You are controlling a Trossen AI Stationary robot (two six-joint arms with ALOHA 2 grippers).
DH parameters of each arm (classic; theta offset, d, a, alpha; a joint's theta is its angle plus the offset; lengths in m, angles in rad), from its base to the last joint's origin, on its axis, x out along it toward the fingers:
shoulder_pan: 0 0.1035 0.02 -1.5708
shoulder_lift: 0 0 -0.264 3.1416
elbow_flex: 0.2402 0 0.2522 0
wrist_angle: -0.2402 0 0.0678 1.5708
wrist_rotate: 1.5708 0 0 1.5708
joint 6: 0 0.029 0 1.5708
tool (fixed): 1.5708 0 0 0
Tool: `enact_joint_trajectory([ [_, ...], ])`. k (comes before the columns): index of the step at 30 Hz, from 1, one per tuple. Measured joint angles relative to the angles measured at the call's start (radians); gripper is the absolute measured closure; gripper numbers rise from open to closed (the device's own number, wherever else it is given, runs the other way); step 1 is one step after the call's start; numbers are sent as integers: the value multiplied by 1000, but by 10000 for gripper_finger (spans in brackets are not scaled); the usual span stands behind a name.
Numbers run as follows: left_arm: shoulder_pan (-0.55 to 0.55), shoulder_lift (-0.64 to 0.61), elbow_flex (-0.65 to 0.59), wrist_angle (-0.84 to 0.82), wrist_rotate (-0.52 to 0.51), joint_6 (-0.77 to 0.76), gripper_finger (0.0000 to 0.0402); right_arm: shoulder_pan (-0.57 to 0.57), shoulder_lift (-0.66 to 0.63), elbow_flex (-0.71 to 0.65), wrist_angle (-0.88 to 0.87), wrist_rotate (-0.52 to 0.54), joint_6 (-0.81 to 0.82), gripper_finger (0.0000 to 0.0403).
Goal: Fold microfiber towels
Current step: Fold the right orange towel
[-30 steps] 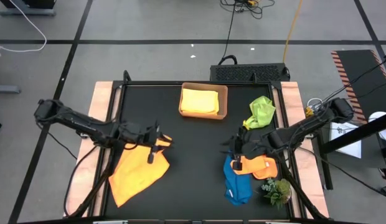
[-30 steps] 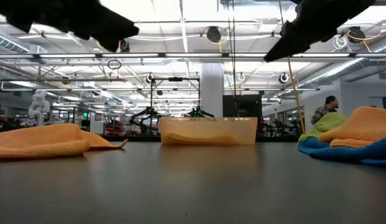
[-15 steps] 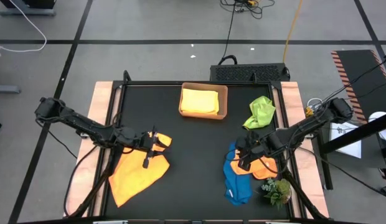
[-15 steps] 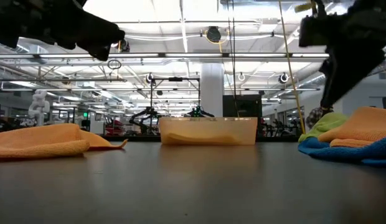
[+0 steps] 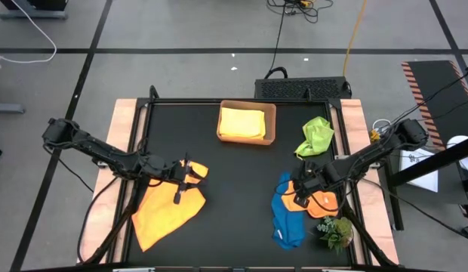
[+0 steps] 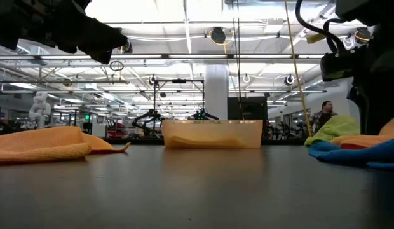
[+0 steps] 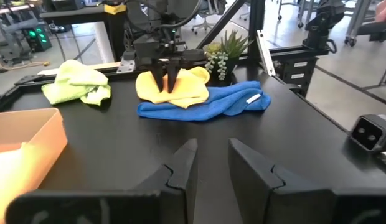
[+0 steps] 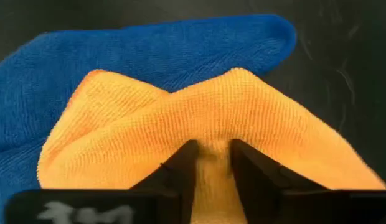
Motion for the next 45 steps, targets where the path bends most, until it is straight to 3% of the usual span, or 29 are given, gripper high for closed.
enact_joint_trajectory([
  [5,0,5,0,5,-32,10,311,0,-6,0,57,4,-75,395],
  [19,0,233,0,230,-54,41,311,-51,-96,66,273,80,-338,401],
  [28,8,399,15,409,-3,42,311,-55,-157,71,725,104,-654,402],
  [38,8,509,109,424,0,52,310,-78,-156,71,1090,107,-876,402],
  [45,16,531,139,409,-28,52,291,-110,-156,71,1185,108,-917,403],
])
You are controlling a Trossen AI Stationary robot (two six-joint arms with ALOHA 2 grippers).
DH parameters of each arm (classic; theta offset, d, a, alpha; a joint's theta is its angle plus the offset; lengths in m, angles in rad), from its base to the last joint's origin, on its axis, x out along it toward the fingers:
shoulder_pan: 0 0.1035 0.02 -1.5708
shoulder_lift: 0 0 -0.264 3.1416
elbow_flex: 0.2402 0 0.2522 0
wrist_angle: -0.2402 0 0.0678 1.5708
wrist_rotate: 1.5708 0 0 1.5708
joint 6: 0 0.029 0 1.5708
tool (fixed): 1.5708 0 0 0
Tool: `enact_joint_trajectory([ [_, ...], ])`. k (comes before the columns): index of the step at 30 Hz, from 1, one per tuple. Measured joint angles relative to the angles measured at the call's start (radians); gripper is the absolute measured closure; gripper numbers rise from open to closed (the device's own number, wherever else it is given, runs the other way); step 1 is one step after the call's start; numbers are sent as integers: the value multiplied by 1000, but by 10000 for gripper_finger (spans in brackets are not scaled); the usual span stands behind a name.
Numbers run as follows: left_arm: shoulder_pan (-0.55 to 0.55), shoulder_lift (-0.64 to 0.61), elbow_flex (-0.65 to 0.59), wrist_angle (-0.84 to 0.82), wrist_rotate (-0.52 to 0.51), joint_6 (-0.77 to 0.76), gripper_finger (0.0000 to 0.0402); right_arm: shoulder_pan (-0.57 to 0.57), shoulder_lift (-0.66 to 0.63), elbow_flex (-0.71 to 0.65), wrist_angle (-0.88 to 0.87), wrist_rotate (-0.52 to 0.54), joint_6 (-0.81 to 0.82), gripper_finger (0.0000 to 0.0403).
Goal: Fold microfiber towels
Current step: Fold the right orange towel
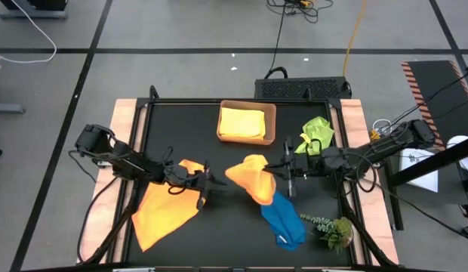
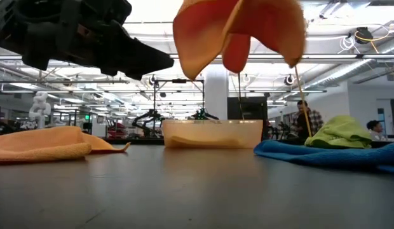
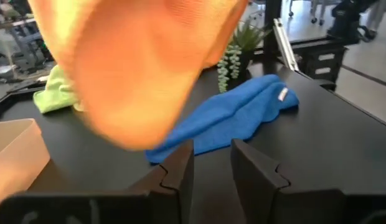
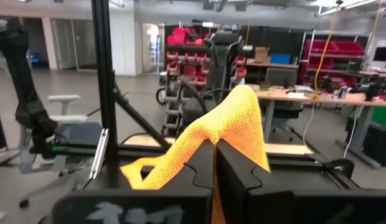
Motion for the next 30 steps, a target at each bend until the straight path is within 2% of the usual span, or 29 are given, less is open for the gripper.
enact_joint_trajectory([
  [7,43,0,0,-12,-8,-14,267,-15,0,0,15,-2,0,403],
  [12,84,0,0,-21,-111,-46,253,-15,0,0,23,-2,0,403],
  [14,102,0,0,-21,-120,-50,252,-15,0,0,23,-3,1,403],
  [16,119,0,-1,-16,-86,-63,252,-15,0,0,23,-4,4,403],
  [20,138,0,-1,19,85,-72,252,-14,0,0,23,-5,4,403],
  [22,140,0,-1,42,128,-74,252,-14,0,0,23,-6,4,403],
  [30,160,0,-1,56,132,-72,252,-14,0,0,25,-6,4,403],
])
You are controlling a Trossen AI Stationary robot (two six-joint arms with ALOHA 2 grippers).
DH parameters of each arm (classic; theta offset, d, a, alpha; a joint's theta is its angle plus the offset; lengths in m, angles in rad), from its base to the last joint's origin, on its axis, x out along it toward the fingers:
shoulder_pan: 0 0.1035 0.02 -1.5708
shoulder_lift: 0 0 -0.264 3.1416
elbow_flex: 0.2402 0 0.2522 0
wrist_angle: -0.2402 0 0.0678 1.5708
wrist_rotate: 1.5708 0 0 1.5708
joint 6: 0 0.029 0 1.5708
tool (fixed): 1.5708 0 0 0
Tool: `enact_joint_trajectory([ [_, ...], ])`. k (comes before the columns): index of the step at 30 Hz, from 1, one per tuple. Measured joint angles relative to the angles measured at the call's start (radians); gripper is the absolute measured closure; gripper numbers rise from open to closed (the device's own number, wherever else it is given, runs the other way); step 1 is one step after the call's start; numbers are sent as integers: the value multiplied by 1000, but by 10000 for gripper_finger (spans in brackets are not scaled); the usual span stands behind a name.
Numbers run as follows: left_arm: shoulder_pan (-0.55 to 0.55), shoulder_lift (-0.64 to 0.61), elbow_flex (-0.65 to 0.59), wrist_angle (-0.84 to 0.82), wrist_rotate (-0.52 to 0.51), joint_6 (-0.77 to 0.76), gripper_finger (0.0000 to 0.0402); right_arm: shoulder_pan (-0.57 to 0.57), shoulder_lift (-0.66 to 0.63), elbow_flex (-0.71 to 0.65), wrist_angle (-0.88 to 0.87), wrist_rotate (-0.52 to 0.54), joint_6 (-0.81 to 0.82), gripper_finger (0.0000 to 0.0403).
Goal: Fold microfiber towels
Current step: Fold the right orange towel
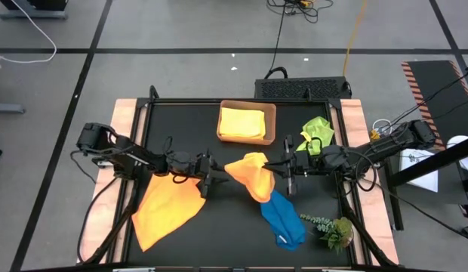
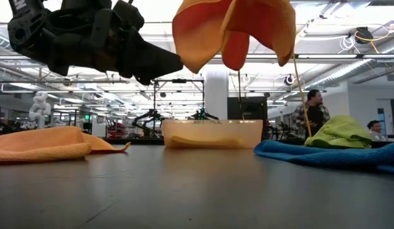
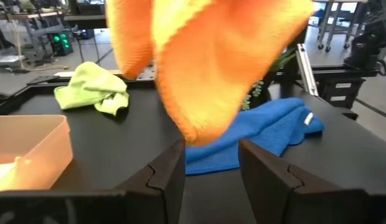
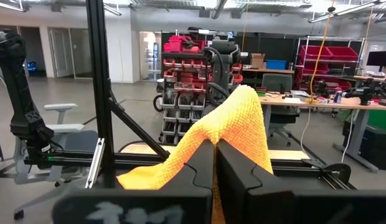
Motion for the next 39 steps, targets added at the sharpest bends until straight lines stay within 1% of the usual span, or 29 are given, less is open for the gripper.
enact_joint_trajectory([
  [9,46,0,0,-11,-14,-12,252,0,0,0,1,0,0,403],
  [14,47,0,0,-9,62,13,252,0,0,0,7,0,0,403],
  [19,47,0,13,5,72,11,252,0,0,0,13,0,-2,403],
  [24,43,4,51,-14,114,7,252,0,0,0,22,0,-3,403],
  [28,39,47,71,-24,115,14,252,0,0,0,22,0,0,403],
  [34,39,175,141,-20,115,6,252,0,0,0,21,0,-3,403],
  [39,39,211,173,-19,115,5,252,0,0,0,5,0,-3,403],
])
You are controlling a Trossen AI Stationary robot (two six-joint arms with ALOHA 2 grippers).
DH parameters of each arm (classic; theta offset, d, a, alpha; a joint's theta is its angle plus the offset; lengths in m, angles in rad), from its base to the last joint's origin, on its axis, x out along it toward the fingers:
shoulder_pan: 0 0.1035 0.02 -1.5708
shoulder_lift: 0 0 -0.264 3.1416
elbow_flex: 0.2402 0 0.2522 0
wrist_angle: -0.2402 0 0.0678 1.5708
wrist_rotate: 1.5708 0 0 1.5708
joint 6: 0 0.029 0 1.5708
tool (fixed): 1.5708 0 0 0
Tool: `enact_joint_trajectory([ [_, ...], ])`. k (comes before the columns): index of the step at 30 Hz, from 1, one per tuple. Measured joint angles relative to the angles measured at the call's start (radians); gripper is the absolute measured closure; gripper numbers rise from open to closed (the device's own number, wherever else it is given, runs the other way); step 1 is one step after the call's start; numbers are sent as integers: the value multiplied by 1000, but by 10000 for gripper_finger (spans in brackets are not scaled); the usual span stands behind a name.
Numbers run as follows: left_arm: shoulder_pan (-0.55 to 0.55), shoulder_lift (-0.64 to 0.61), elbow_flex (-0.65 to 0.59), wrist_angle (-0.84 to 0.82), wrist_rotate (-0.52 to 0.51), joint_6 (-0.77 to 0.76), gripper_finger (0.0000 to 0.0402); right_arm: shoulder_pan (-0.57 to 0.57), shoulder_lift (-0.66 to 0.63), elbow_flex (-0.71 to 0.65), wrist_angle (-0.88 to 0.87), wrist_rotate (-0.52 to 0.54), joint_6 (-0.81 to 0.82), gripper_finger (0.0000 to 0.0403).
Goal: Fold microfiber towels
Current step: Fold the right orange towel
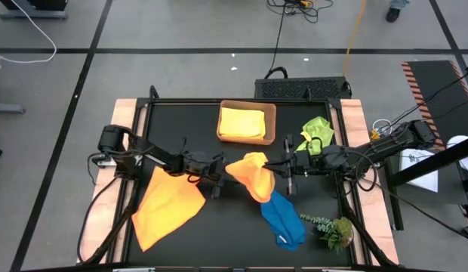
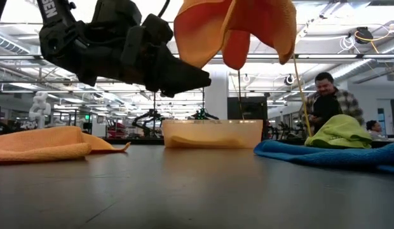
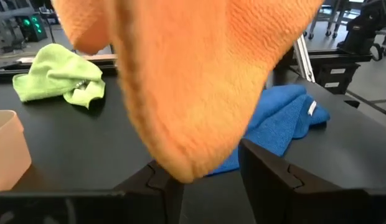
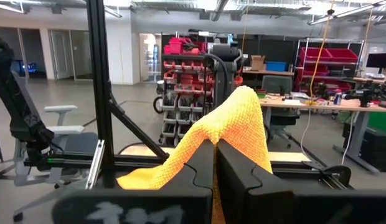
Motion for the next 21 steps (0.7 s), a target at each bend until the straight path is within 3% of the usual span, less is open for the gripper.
enact_joint_trajectory([
  [5,0,-7,4,1,5,-4,252,0,0,0,-19,0,6,403],
  [17,13,-26,4,-14,183,-23,252,0,0,0,-40,0,21,403],
  [21,26,-75,3,-119,205,-27,252,0,0,0,-61,0,27,403],
])
